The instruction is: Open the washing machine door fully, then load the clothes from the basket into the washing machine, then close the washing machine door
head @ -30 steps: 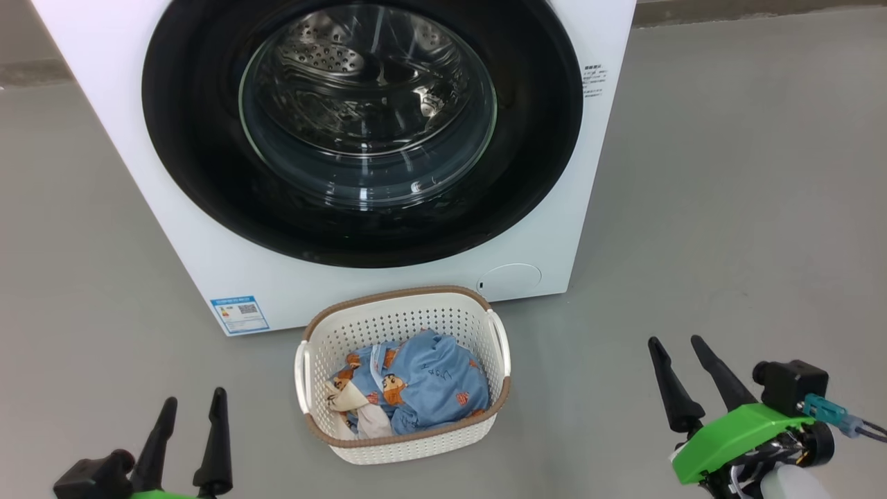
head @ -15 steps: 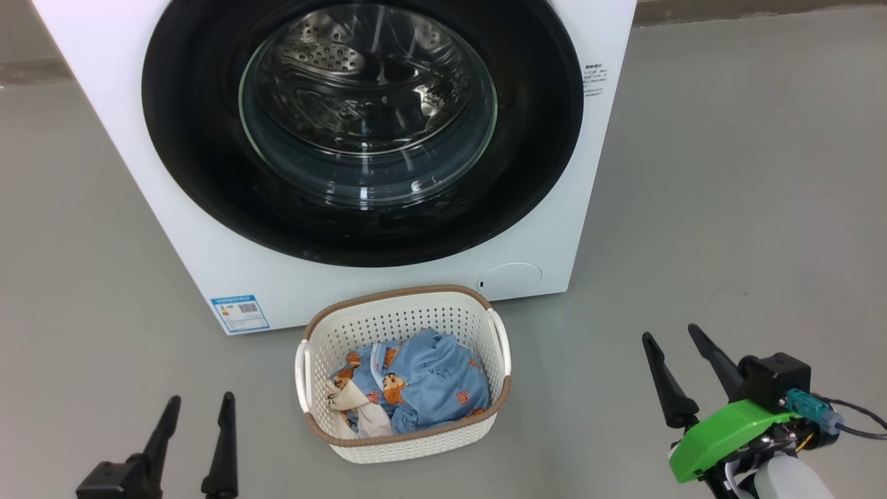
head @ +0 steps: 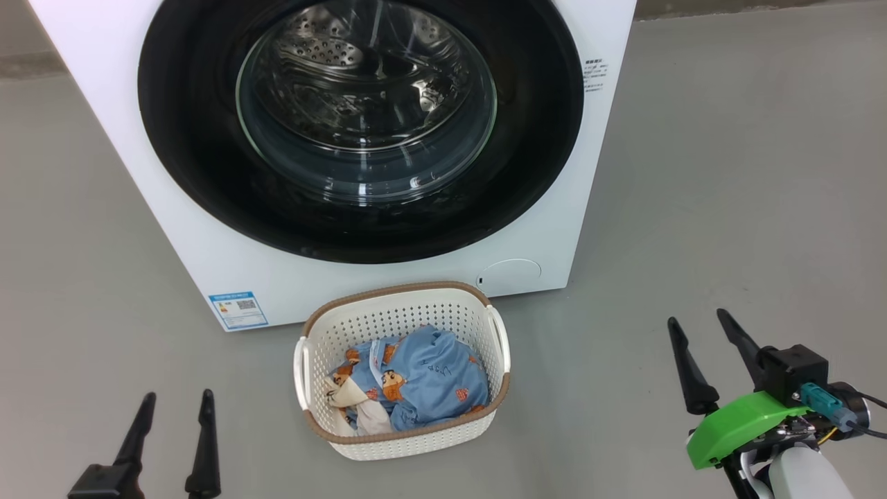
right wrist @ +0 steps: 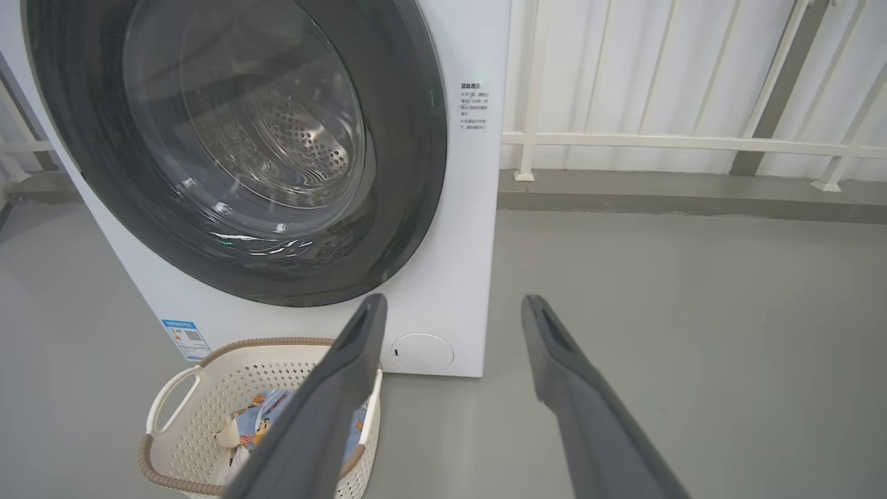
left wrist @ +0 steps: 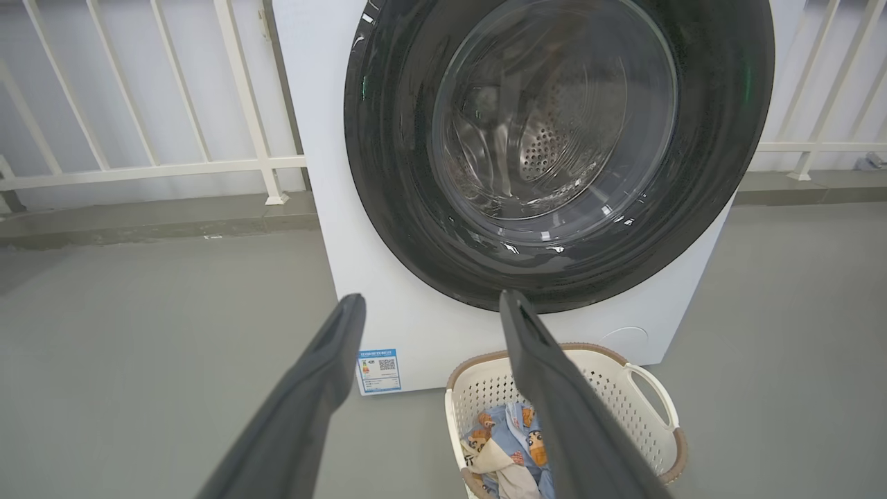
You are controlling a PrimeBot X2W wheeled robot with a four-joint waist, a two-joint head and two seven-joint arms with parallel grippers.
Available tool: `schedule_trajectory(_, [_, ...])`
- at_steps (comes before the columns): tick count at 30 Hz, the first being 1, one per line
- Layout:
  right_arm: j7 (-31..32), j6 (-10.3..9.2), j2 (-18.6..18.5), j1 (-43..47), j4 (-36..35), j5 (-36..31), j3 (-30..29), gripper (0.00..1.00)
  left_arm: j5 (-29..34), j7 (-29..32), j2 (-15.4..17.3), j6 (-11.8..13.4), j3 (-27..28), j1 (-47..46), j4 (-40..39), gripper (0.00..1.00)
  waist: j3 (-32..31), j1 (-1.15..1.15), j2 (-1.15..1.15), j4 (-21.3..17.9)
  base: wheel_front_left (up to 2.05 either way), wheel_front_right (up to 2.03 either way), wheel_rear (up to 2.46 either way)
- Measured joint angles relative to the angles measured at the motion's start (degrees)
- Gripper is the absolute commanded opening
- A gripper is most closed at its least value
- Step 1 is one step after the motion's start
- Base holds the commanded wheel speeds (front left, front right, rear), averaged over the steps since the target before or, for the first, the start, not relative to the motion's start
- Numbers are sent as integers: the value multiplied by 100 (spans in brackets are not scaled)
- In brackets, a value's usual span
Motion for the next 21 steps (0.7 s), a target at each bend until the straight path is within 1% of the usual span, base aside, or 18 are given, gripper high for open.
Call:
schedule_trajectory(4, [0,0,74,0,-30,-116,-179,100,14,0,-36,18,81,0,1,100,-4,0,0,-8,0,0,0])
schedule_trajectory(10, [0,0,160,1,-60,-192,-282,100,11,0,-80,24,185,0,9,100,-14,0,0,-18,0,0,0])
schedule_trajectory(21, [0,0,198,1,-81,-193,-313,100,43,0,-123,23,215,-2,80,100,0,0,0,-23,1,1,-3])
